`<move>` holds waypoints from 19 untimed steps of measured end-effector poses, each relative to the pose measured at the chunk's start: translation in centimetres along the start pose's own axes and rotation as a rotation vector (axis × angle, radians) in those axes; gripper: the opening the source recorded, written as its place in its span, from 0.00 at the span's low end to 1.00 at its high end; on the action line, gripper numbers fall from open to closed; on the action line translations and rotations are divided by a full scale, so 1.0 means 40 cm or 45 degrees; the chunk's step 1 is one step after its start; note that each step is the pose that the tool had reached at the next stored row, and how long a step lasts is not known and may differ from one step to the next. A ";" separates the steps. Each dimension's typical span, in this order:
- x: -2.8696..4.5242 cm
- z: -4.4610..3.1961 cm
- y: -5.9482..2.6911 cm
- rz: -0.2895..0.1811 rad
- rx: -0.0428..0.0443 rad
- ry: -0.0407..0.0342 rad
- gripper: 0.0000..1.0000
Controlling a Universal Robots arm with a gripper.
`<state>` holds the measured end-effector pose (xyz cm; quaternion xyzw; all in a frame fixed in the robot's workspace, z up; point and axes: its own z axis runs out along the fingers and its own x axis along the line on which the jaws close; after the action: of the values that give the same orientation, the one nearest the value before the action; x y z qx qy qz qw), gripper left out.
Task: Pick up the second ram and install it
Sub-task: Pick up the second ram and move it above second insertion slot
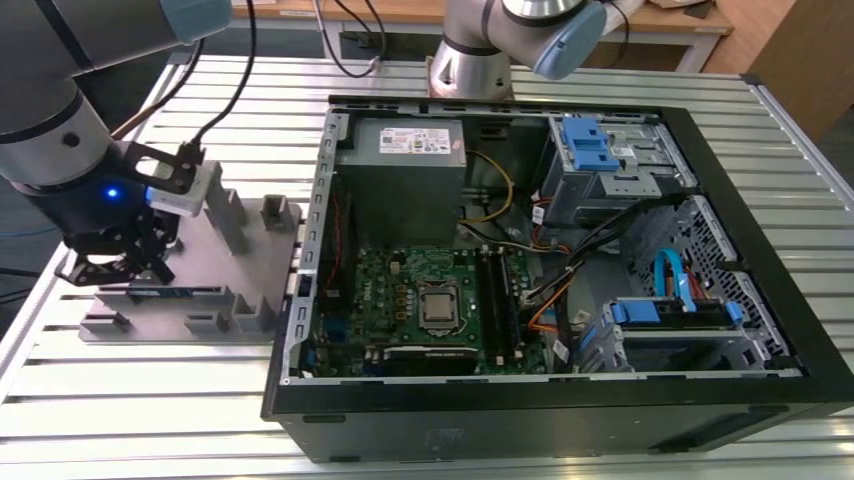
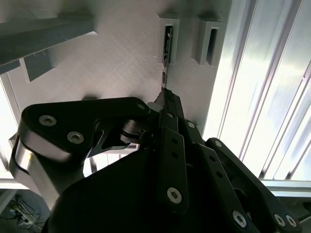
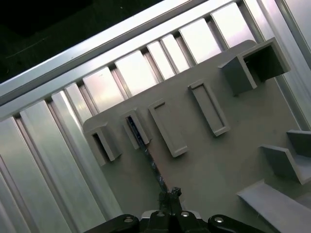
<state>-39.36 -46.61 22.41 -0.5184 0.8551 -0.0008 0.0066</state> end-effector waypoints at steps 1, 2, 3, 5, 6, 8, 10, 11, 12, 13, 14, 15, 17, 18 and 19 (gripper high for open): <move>0.000 0.000 0.000 -0.008 0.000 -0.0001 0.10; 0.000 0.000 0.000 -0.016 0.000 -0.0001 0.10; 0.000 0.000 0.000 -0.024 0.000 -0.0002 0.10; 0.000 0.000 0.000 -0.040 0.000 -0.0003 0.10; 0.000 0.000 0.000 -0.047 0.000 -0.0004 0.10; 0.000 0.000 0.000 -0.062 -0.001 -0.0005 0.10; 0.000 0.000 0.000 -0.077 -0.001 -0.0006 0.10; 0.000 0.000 0.000 -0.085 -0.001 -0.0008 0.10; 0.000 0.000 0.000 -0.093 -0.001 -0.0007 0.10; 0.000 0.000 0.000 -0.100 -0.001 -0.0008 0.10; 0.000 0.000 0.000 -0.108 -0.001 -0.0008 0.10; 0.000 0.000 0.000 -0.115 -0.001 -0.0009 0.10; 0.000 0.000 0.000 -0.129 -0.001 -0.0011 0.10; 0.000 0.000 0.000 -0.137 -0.001 -0.0011 0.10; 0.000 0.000 0.000 -0.145 -0.001 -0.0012 0.10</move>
<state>-39.36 -46.61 22.41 -0.5661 0.8243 -0.0004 0.0067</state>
